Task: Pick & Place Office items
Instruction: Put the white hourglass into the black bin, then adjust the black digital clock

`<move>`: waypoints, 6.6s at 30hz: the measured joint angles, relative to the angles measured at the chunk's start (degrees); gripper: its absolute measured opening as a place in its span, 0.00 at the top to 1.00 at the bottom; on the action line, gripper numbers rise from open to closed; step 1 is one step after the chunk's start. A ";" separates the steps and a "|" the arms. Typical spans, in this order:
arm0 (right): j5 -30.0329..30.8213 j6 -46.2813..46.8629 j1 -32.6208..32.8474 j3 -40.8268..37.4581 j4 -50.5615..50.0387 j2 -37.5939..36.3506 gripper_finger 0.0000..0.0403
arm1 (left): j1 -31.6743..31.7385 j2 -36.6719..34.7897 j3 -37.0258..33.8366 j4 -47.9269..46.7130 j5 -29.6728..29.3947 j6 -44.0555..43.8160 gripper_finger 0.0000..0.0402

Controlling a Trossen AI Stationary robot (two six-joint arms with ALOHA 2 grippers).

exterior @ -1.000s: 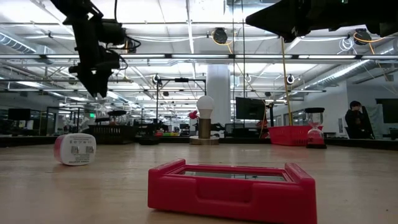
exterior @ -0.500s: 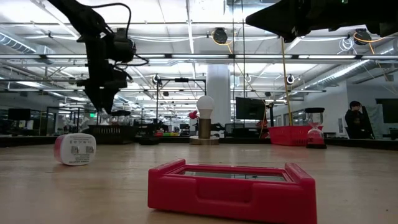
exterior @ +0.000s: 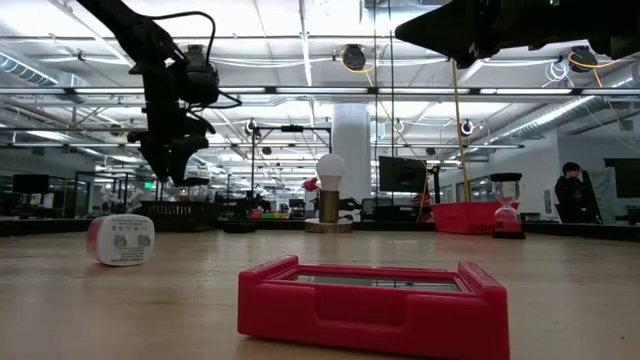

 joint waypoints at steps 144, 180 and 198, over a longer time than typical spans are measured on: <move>-3.02 3.97 -2.27 0.02 0.49 1.80 1.00 | -32.07 12.62 -9.81 38.80 -13.47 -17.07 0.44; -3.04 4.22 -2.27 0.02 0.46 1.79 1.00 | -25.15 16.13 -9.22 40.68 -10.52 -20.22 0.18; -3.04 4.24 -2.27 0.02 0.48 1.77 1.00 | -26.34 23.23 -6.61 42.09 -12.24 -19.51 0.22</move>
